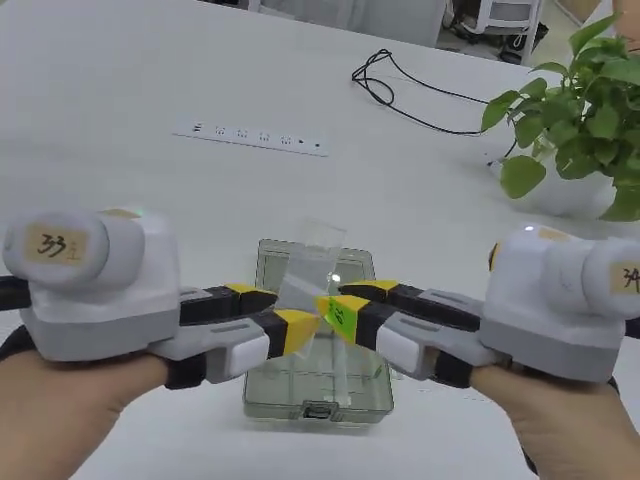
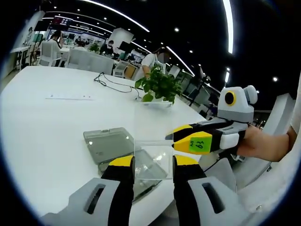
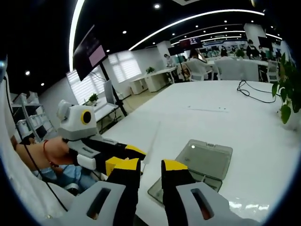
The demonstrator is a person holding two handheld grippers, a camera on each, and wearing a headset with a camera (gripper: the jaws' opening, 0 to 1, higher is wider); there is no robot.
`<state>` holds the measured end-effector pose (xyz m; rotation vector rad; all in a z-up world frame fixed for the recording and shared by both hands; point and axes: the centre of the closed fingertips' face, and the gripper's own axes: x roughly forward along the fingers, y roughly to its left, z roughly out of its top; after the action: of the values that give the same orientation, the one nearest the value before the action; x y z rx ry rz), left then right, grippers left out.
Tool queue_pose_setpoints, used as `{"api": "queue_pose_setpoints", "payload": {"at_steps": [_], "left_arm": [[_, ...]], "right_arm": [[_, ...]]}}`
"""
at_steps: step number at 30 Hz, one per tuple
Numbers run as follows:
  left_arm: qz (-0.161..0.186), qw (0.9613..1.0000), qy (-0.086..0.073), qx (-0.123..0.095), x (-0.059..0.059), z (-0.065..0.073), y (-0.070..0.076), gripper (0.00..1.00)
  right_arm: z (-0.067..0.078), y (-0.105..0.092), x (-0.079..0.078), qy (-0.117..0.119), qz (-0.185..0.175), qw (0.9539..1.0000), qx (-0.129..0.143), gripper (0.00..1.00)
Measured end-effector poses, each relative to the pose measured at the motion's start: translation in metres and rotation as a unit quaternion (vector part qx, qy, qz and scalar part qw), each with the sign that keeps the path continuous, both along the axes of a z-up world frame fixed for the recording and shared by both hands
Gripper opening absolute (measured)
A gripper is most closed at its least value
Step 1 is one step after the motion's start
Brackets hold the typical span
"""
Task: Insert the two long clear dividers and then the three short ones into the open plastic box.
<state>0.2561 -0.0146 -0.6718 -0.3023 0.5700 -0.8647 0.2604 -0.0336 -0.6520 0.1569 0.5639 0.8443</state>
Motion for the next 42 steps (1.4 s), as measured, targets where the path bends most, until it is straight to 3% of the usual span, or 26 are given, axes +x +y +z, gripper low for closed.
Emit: {"api": "queue_pose_setpoints", "payload": {"at_steps": [10, 21, 27, 42], "left_arm": [[-0.009, 0.9998, -0.013, 0.012, 0.0002, 0.0013, -0.0031, 0.30], [-0.008, 0.9997, -0.016, 0.018, 0.0011, -0.0004, -0.0029, 0.30], [-0.001, 0.9998, -0.018, 0.006, 0.0028, 0.0023, -0.0048, 0.32], [-0.012, 0.9999, -0.005, 0.005, -0.0020, -0.0030, -0.0063, 0.33]], "right_arm": [[-0.0012, 0.0043, 0.0011, 0.012, -0.012, 0.9998, 0.009, 0.12], [-0.0023, 0.0058, 0.0007, 0.018, -0.022, 0.9995, 0.012, 0.08], [0.0008, 0.0055, 0.0034, 0.017, -0.038, 0.9991, 0.011, 0.06], [-0.0017, 0.0059, 0.0052, 0.032, -0.042, 0.9985, 0.014, 0.06]]}}
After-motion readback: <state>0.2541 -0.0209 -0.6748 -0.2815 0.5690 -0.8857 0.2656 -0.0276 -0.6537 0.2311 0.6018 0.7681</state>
